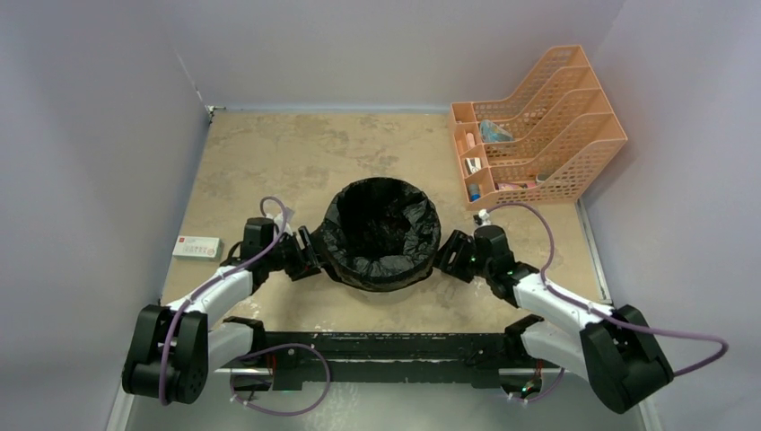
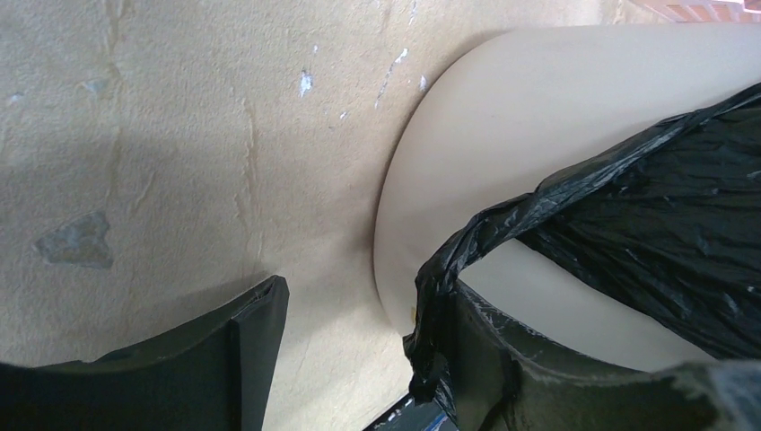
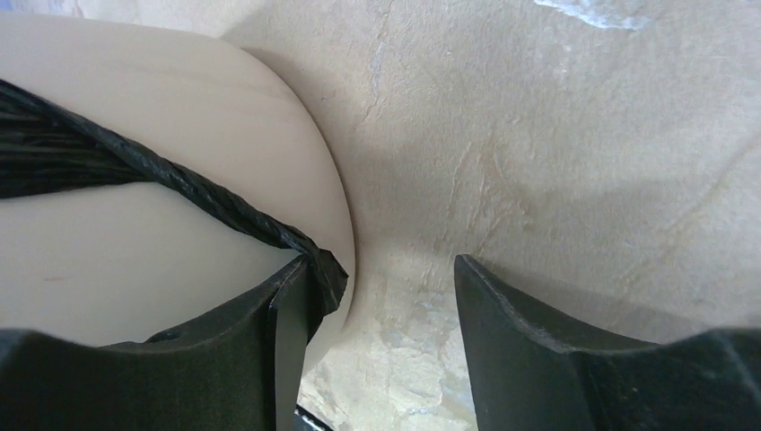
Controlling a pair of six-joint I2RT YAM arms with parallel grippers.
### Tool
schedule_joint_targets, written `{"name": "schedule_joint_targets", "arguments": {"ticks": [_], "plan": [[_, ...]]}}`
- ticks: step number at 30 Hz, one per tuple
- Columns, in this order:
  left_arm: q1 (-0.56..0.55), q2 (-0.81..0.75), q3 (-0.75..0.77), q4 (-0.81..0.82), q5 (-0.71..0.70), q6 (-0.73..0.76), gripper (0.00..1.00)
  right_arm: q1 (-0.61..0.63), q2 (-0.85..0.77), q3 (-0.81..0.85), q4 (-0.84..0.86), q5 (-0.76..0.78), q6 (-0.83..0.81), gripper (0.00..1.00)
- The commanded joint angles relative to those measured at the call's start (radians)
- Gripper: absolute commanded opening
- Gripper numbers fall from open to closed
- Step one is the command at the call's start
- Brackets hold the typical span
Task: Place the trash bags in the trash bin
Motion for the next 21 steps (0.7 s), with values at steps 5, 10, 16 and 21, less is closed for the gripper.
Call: {"name": "schedule_joint_targets", "arguments": {"ticks": [5, 10, 16, 21], "plan": [[-0.006, -0.068, 0.026, -0.039, -0.021, 0.015, 0.64, 0.004, -0.257, 0.114, -0.240, 0.269, 0.063, 0.68], [-0.006, -0.079, 0.030, -0.054, -0.015, 0.018, 0.64, 0.004, -0.386, 0.210, -0.324, 0.480, 0.022, 0.72], [-0.006, -0.085, 0.019, -0.044, -0.006, 0.015, 0.64, 0.003, -0.517, 0.311, -0.146, 0.336, -0.156, 0.76], [-0.006, -0.094, 0.008, -0.039, 0.006, 0.011, 0.64, 0.003, -0.428, 0.430, 0.033, -0.115, -0.297, 0.82]]}}
